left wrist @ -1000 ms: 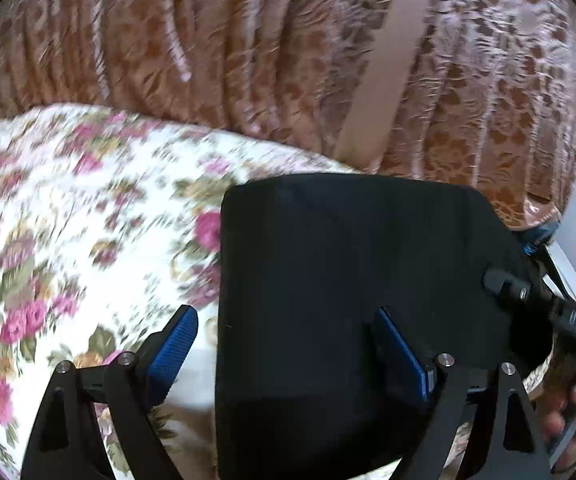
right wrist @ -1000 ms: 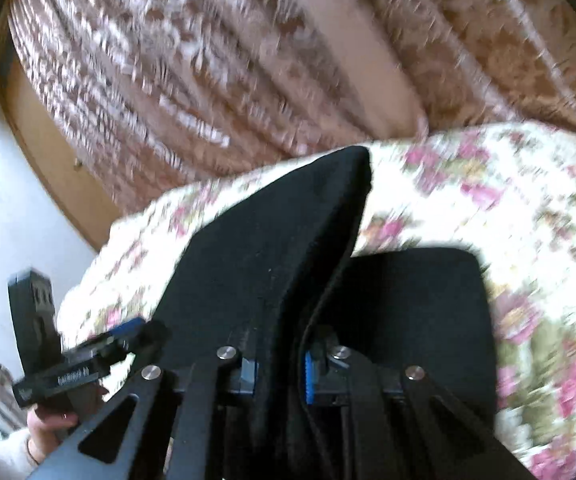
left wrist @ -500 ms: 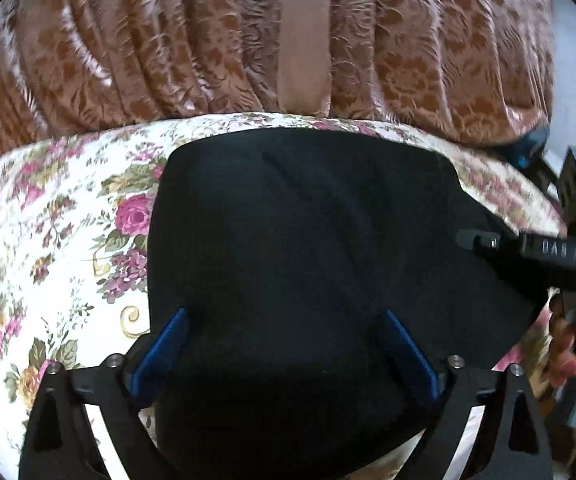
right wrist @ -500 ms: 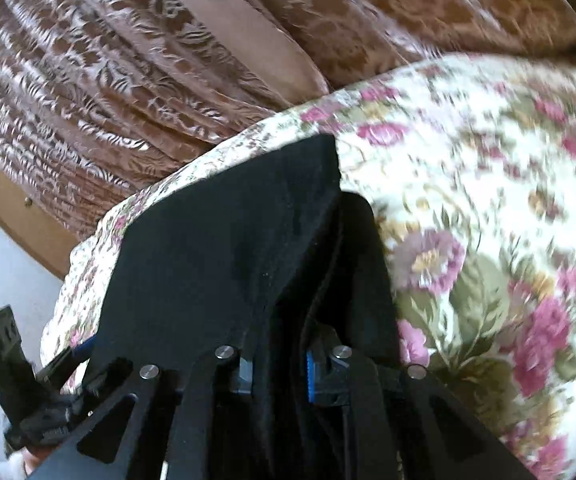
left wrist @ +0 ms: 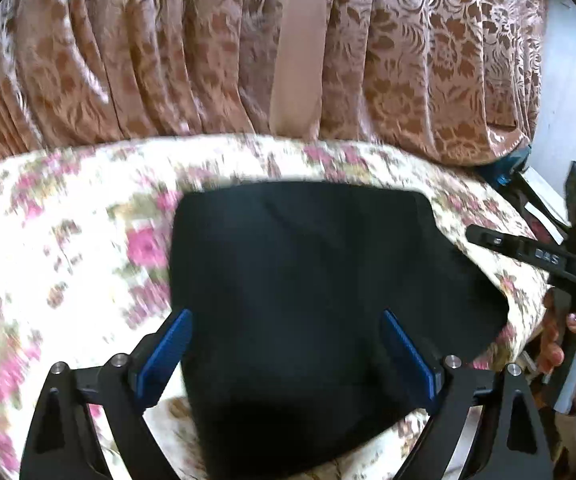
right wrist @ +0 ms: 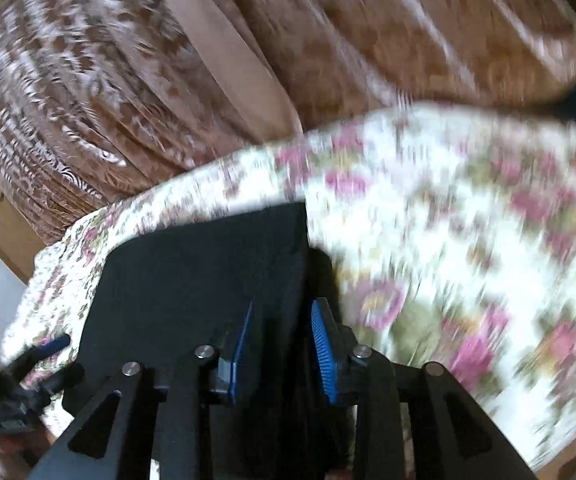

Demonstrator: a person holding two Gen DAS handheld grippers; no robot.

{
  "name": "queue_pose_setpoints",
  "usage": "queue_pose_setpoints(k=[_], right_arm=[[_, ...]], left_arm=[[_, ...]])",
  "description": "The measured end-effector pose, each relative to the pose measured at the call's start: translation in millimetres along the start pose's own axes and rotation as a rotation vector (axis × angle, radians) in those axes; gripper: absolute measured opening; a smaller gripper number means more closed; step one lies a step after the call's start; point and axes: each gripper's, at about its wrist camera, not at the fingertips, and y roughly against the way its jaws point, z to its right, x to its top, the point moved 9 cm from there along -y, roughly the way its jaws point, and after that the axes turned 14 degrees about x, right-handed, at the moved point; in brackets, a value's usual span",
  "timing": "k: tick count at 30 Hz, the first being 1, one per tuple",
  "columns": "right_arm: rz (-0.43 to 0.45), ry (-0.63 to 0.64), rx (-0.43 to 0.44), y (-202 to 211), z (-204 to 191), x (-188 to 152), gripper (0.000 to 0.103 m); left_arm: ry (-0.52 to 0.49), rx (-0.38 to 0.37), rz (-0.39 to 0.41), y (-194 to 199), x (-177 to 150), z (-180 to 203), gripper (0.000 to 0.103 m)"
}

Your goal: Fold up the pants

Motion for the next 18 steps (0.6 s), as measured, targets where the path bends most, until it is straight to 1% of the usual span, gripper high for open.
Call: queue_pose_setpoints(k=[2, 4, 7, 8, 9, 11, 13, 16, 18], right_arm=[[0.017, 0.063, 0.002, 4, -15, 13, 0.030], [0.004, 0.139, 0.023, -1, -35, 25, 0.030], [-0.043, 0.230, -0.009, -20, -51, 33, 0.030], [-0.063, 0.250, -0.011, -28, -55, 33, 0.030], [-0.087, 0.264, -0.012, -39, -57, 34, 0.030], [-0.102, 0.267, -0.028, -52, -54, 33, 0.030], [-0.130, 0.254, -0.071, -70, -43, 33, 0.030], [-0.177, 0.210, -0.122, -91, -18, 24, 0.029], [-0.182, 0.180, -0.126, -101, -2, 19, 0.029]], left_arm=[[-0.017, 0.017, 0.017, -1, 16, 0, 0.094], [-0.042, 0.037, 0.006, -10, 30, 4, 0.094], [-0.052, 0.042, -0.049, -36, 42, 13, 0.094], [-0.054, 0.033, -0.070, -44, 44, 16, 0.094], [-0.054, 0.022, -0.098, -54, 46, 19, 0.091], [-0.057, 0.042, -0.145, -75, 46, 21, 0.089], [-0.069, 0.084, -0.188, -93, 42, 21, 0.089], [-0.083, 0.108, -0.179, -107, 44, 21, 0.091], [-0.080, 0.118, -0.179, -116, 44, 20, 0.097]])
